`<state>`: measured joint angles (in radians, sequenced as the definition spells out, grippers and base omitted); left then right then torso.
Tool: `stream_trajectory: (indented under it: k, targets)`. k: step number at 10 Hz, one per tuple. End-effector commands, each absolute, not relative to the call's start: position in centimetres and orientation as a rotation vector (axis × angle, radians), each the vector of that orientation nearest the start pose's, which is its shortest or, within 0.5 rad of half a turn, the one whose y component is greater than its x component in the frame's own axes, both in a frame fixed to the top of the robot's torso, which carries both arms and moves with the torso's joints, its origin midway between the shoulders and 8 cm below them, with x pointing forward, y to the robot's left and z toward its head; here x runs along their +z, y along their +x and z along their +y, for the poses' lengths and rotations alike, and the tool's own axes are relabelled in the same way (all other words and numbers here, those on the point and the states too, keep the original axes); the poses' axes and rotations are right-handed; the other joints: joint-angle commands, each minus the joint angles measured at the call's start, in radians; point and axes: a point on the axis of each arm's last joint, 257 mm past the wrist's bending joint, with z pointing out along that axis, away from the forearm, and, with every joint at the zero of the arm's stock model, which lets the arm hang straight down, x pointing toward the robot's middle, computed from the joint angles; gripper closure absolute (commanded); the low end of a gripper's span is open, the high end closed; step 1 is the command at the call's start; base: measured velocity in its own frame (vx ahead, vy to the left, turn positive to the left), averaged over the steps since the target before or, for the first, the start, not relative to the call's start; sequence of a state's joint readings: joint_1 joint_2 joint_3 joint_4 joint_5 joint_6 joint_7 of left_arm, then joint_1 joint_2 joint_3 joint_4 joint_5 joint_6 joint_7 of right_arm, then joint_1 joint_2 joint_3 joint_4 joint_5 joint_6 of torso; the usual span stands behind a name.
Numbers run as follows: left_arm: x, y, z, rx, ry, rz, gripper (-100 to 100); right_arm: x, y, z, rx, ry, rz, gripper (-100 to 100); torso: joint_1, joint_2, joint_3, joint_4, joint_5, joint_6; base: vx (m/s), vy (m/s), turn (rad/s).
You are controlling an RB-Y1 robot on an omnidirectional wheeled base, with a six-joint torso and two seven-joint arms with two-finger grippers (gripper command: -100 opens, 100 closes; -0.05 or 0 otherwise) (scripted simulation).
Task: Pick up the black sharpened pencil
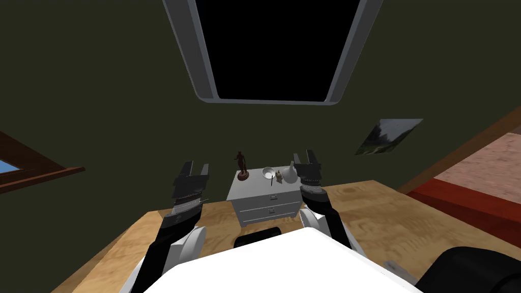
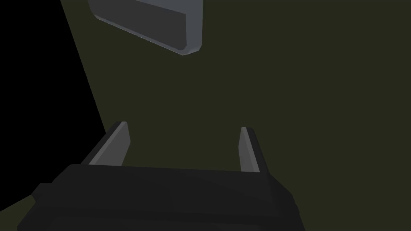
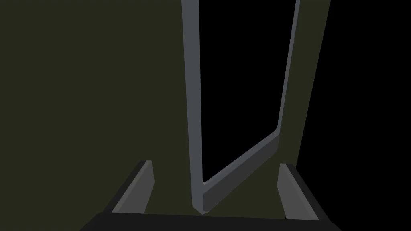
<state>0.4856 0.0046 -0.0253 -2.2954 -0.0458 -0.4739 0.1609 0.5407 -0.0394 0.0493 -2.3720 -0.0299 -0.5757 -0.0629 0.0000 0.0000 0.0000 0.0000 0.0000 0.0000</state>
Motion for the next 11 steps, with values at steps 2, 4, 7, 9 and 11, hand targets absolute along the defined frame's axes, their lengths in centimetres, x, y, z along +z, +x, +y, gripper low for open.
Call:
stream_trajectory:
  k: [2,4,7,9,11]
  targets:
    - [3.1,34.8,26.4,-1.454,-0.69,0.6,0,5.0,32.0,-25.9,1.54,0.619,0.526,-100,0.0,0.0,0.0,0.0,0.0,0.0,0.002,0.005,0.048]
    - [3.1,34.8,26.4,-1.454,-0.69,0.6,0,3.8,32.8,-25.9,1.611,0.665,0.52,-100,0.0,0.0,0.0,0.0,0.0,0.0,0.003,0.006,0.028]
    - [3.1,34.8,26.4,-1.454,-0.69,0.6,0,1.6,34.3,-26.0,1.738,0.761,0.495,-100,0.0,0.0,0.0,0.0,0.0,0.0,0.003,0.008,0.046]
    - [3.1,34.8,26.4,-1.454,-0.69,0.6,0,0.6,34.9,-26.1,1.792,0.803,0.48,-100,0.0,-0.001,0.0,0.0,0.0,0.0,0.004,0.006,0.041]
    - [3.1,34.8,26.4,-1.454,-0.69,0.6,0,-1.4,36.1,-26.2,1.884,0.889,0.45,-100,0.0,0.0,0.0,0.0,0.0,0.0,0.003,0.007,0.049]
